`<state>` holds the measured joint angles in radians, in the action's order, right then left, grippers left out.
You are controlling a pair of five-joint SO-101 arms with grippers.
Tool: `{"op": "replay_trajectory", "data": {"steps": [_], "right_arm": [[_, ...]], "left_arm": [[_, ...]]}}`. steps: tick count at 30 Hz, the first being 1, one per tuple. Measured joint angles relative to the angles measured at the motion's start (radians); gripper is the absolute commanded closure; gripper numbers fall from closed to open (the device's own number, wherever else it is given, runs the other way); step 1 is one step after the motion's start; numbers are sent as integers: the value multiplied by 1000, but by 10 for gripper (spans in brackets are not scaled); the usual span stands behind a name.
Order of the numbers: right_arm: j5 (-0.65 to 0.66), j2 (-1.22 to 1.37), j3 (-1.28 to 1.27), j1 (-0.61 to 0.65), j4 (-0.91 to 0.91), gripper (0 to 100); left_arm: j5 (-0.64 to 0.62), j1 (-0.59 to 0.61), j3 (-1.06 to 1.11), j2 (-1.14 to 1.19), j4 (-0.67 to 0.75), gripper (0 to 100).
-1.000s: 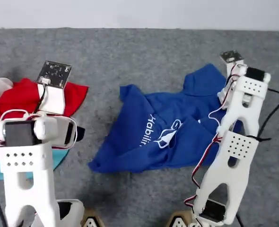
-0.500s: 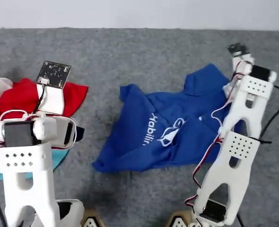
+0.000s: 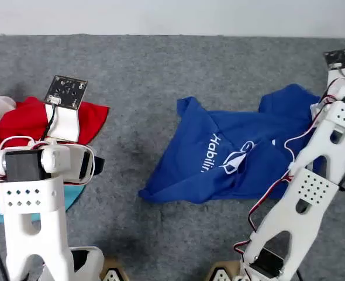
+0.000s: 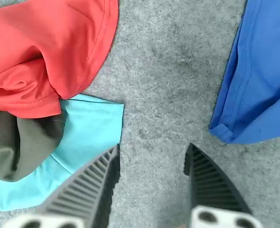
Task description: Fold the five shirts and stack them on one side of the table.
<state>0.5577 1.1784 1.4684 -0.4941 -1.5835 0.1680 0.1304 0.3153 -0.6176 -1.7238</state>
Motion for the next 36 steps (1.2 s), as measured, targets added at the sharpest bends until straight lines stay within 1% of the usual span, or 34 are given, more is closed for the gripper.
{"op": "replay_trajectory", "data": {"steps": [5, 11, 19, 21, 23, 27, 29, 33, 36], "right_arm": [[-44, -2, 61, 9, -63, 727], [-51, -32, 161, 78, -170, 727], [-49, -166, 146, 161, -172, 730], [-17, -218, 75, 186, -172, 730], [40, -278, -52, 212, -172, 749], [149, -430, -394, 245, -172, 822], [199, -516, -577, 255, -172, 842], [249, -640, -853, 265, -172, 820], [250, -663, -951, 270, -170, 812]], "left_arm": [[0, 0, 0, -2, 0, 783], [0, 0, 0, -2, 0, 783], [0, 0, 0, -2, 0, 783], [0, 0, 0, -2, 0, 783], [0, 0, 0, -2, 0, 783], [0, 0, 0, -2, 0, 783], [0, 0, 0, -2, 0, 783], [0, 0, 0, -2, 0, 783], [0, 0, 14, -2, 0, 783]]}}
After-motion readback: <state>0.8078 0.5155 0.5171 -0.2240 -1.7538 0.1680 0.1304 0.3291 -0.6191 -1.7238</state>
